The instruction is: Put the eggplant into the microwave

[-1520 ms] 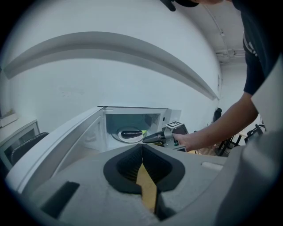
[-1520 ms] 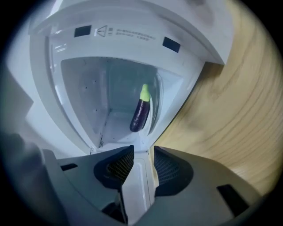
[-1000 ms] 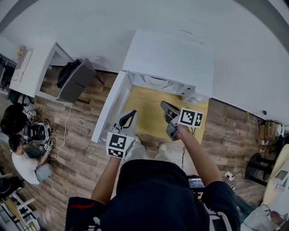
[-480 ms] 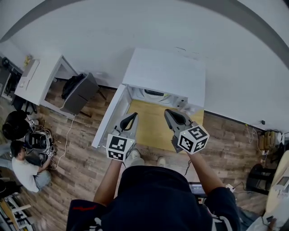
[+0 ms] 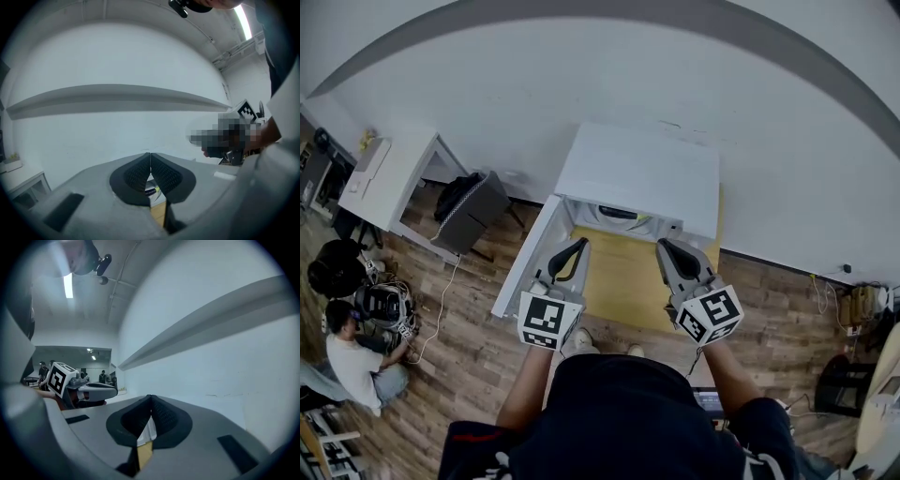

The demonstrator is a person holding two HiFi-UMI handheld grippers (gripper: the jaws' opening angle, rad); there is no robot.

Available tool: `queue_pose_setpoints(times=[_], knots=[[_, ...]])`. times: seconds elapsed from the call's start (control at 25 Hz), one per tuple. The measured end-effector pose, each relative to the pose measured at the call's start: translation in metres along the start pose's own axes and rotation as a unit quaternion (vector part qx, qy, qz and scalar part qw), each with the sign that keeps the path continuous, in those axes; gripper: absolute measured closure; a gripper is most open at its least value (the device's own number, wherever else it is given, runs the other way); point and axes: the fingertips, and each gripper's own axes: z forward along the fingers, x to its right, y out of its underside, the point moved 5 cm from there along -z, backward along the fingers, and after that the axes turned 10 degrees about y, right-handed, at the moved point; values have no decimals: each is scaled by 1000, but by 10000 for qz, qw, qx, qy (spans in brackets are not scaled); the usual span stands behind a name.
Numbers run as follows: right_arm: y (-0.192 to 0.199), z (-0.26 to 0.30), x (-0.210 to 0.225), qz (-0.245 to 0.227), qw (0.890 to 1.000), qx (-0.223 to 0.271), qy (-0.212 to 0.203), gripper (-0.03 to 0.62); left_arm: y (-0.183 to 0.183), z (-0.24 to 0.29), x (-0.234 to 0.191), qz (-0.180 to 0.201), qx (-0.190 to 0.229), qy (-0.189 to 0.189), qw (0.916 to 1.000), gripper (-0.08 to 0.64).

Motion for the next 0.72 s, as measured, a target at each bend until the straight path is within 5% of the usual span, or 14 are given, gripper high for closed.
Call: queue_pose_setpoints(times=[0.72], knots=[[-12,2,1,-240,9992,305,44,580,-6,10,13,89,-1,5,10000,541]])
